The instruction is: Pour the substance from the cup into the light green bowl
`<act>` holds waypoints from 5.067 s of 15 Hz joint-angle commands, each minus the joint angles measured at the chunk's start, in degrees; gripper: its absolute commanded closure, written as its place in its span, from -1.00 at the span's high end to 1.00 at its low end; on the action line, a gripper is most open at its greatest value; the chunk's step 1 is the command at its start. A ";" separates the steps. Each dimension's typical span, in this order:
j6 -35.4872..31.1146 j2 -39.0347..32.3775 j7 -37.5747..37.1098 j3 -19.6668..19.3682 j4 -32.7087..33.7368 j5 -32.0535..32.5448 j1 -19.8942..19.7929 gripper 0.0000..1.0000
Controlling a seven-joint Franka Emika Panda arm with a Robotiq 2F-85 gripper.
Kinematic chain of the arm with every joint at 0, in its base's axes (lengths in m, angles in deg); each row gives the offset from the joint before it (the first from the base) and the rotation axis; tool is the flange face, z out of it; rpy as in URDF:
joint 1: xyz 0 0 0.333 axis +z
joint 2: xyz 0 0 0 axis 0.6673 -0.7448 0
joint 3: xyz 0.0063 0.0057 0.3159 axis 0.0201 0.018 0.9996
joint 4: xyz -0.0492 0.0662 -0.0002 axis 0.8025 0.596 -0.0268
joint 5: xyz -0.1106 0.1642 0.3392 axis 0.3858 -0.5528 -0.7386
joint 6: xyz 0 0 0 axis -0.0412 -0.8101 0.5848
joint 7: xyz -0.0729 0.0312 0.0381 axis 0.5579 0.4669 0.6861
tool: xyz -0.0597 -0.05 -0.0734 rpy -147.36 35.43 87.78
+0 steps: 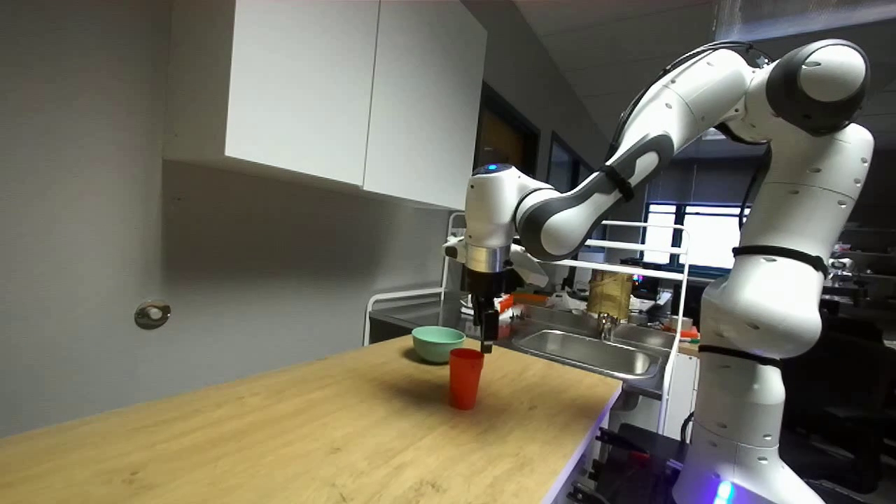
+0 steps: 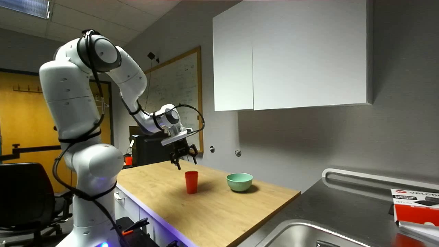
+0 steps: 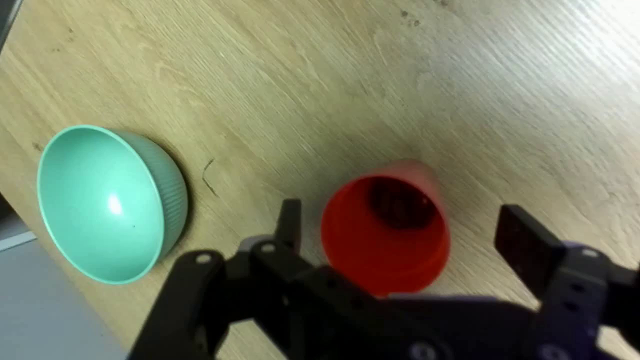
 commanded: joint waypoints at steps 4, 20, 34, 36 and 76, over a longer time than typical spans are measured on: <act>1.73 -6.00 8.53 -0.99 4.59 -6.54 2.77 1.00; 5.85 -19.87 24.23 -4.34 14.09 -21.49 -2.10 0.46; 8.16 -16.96 24.01 -4.20 18.11 -16.29 -2.86 -0.94; 8.34 -15.29 26.79 -4.76 19.58 -16.32 -3.58 -0.94; 54.50 -58.15 67.28 -12.95 65.31 -92.87 -31.04 -0.95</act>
